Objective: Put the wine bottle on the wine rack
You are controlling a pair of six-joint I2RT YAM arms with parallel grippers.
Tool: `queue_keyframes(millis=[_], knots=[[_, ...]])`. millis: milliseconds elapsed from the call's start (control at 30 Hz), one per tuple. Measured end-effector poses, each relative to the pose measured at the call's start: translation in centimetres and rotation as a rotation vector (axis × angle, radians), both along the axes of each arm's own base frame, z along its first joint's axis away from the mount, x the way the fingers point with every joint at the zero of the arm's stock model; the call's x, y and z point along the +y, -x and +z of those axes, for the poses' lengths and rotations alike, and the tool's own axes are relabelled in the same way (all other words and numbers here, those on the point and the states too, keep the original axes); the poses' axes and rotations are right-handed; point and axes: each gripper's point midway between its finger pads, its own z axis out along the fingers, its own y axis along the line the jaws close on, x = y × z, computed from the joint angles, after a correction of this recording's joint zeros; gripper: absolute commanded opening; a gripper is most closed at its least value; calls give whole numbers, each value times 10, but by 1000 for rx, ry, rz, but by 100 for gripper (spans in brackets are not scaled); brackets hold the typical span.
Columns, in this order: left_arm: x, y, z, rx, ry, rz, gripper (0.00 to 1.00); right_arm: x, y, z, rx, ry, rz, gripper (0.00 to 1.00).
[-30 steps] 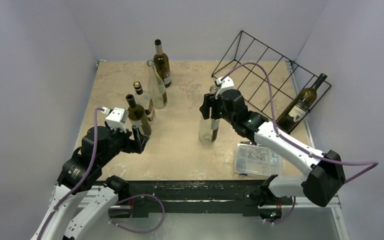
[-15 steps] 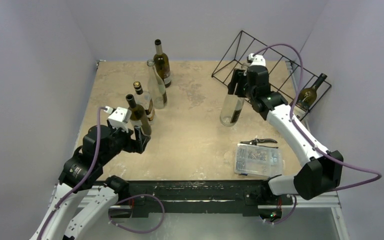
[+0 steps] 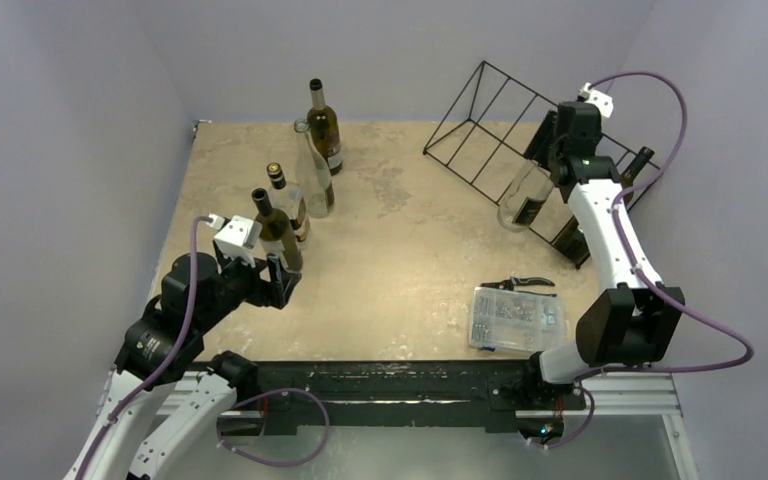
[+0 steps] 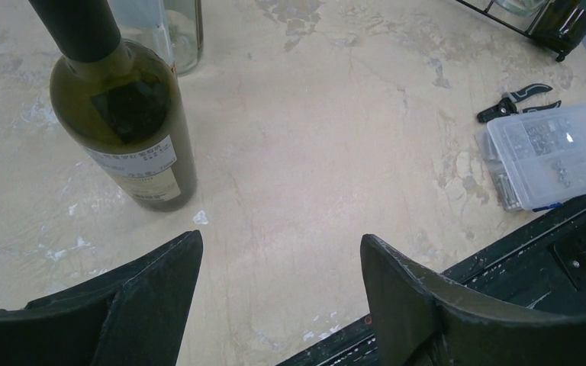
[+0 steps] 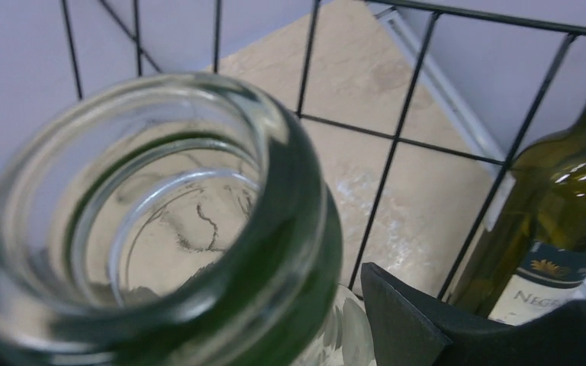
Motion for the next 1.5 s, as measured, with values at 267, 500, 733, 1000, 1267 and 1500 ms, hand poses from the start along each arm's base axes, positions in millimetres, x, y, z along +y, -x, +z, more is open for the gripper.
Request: queue_keyframes(millis=[267, 500, 733, 1000, 1267, 1500], knots=[[0, 0, 3, -12, 6, -2, 75, -65, -9, 2, 10, 20, -174, 0], [0, 0, 4, -18, 8, -2, 75, -104, -6, -5, 33, 41, -284, 0], [0, 0, 4, -18, 8, -2, 75, -115, -14, -21, 60, 40, -315, 0], [0, 0, 4, -18, 8, -2, 75, -121, -22, -50, 118, 45, -346, 0], [0, 0, 3, -16, 6, -2, 75, -126, -21, -50, 109, 52, -383, 0], [0, 0, 3, -16, 6, -2, 75, -127, -21, -50, 106, 51, -400, 0]])
